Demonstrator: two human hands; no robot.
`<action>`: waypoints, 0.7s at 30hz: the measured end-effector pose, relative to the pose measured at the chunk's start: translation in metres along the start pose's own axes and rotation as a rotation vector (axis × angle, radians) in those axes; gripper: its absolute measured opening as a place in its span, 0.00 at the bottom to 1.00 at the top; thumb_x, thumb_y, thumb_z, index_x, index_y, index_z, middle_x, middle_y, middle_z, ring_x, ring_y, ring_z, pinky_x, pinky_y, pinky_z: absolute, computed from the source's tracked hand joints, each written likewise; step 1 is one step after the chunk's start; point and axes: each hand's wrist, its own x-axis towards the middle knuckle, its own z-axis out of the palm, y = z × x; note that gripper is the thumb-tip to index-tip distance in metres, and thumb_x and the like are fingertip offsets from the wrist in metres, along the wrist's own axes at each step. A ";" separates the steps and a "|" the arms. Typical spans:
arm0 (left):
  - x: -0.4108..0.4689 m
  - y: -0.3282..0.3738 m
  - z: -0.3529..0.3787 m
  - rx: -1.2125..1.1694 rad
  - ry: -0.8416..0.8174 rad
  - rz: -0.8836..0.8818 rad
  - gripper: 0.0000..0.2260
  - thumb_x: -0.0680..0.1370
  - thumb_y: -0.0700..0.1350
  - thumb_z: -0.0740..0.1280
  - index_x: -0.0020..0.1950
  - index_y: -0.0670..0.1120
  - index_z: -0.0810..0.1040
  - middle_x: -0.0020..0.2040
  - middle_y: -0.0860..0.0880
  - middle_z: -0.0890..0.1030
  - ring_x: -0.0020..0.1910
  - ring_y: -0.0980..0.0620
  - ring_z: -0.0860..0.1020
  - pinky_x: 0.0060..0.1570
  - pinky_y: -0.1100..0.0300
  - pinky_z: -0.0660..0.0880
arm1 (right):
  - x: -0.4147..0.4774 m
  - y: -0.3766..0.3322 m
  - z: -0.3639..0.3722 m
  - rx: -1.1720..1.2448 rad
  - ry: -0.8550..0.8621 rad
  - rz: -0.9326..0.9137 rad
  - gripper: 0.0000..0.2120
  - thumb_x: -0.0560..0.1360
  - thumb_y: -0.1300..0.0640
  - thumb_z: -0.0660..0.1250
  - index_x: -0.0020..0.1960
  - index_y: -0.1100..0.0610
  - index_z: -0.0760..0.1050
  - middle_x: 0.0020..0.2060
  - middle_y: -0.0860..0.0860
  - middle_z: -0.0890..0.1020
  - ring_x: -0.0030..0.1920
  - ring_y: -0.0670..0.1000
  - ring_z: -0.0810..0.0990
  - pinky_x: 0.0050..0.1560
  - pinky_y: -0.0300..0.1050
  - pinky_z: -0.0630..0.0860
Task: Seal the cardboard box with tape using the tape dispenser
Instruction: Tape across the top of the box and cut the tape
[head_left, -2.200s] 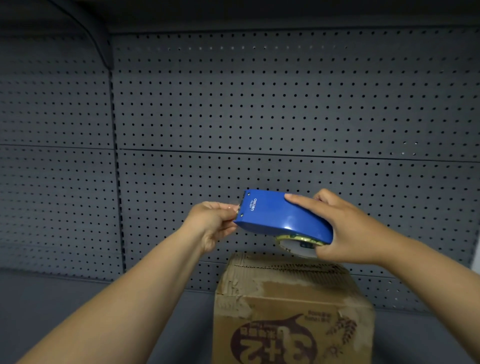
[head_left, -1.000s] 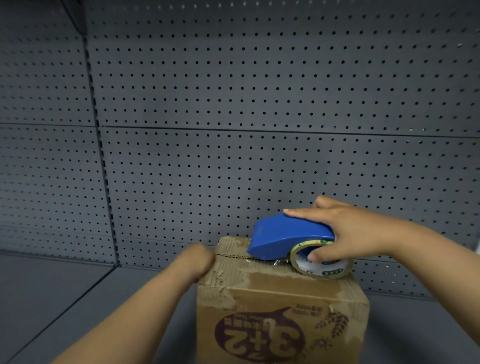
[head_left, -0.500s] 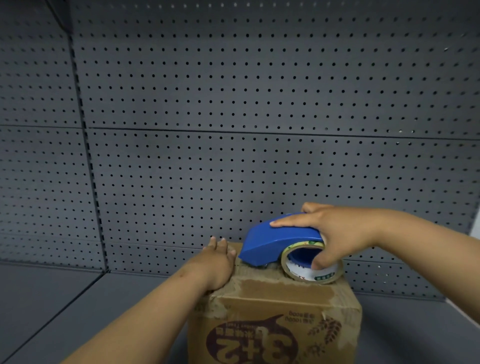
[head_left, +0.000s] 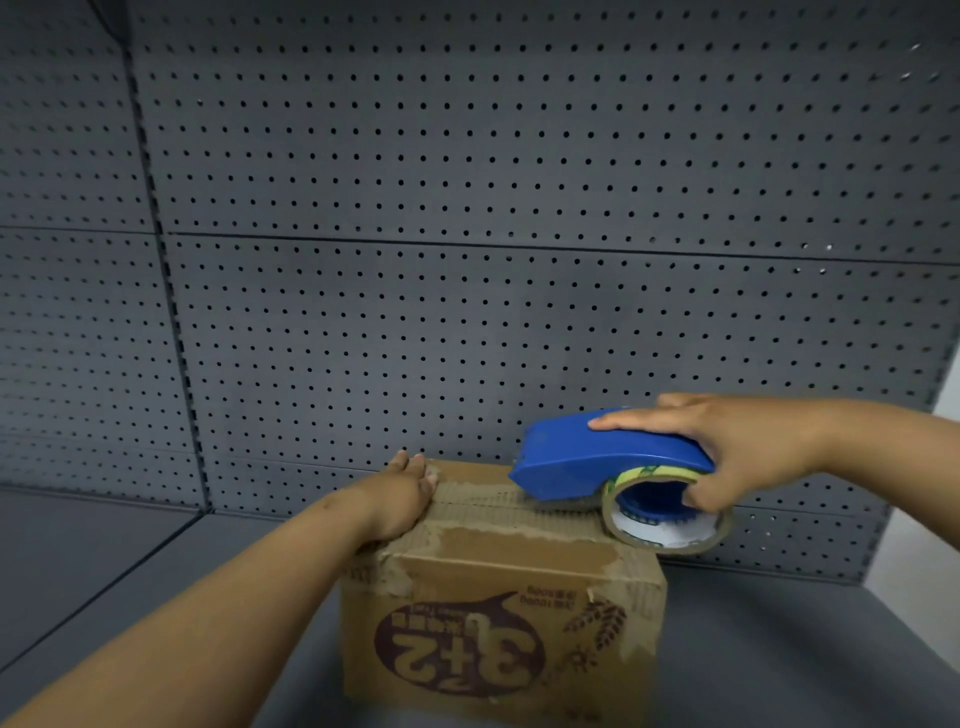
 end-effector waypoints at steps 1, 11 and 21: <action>-0.001 0.001 -0.001 0.002 0.001 -0.006 0.25 0.83 0.50 0.42 0.78 0.42 0.43 0.79 0.45 0.41 0.78 0.48 0.43 0.74 0.54 0.46 | -0.005 0.006 0.002 0.008 0.001 0.006 0.41 0.68 0.52 0.68 0.59 0.18 0.45 0.49 0.47 0.68 0.44 0.46 0.73 0.40 0.37 0.70; 0.007 -0.002 0.000 0.020 0.013 -0.129 0.27 0.82 0.55 0.43 0.78 0.46 0.43 0.78 0.42 0.53 0.77 0.43 0.55 0.74 0.51 0.54 | -0.018 0.037 0.019 0.025 -0.024 0.001 0.41 0.68 0.54 0.67 0.58 0.16 0.45 0.48 0.46 0.67 0.44 0.48 0.73 0.43 0.40 0.73; -0.008 0.061 -0.001 0.375 0.294 -0.092 0.26 0.81 0.46 0.53 0.77 0.56 0.48 0.79 0.47 0.51 0.72 0.42 0.66 0.67 0.44 0.67 | -0.013 0.040 0.019 -0.033 0.015 -0.066 0.39 0.70 0.51 0.68 0.62 0.21 0.45 0.45 0.42 0.63 0.44 0.41 0.68 0.44 0.36 0.69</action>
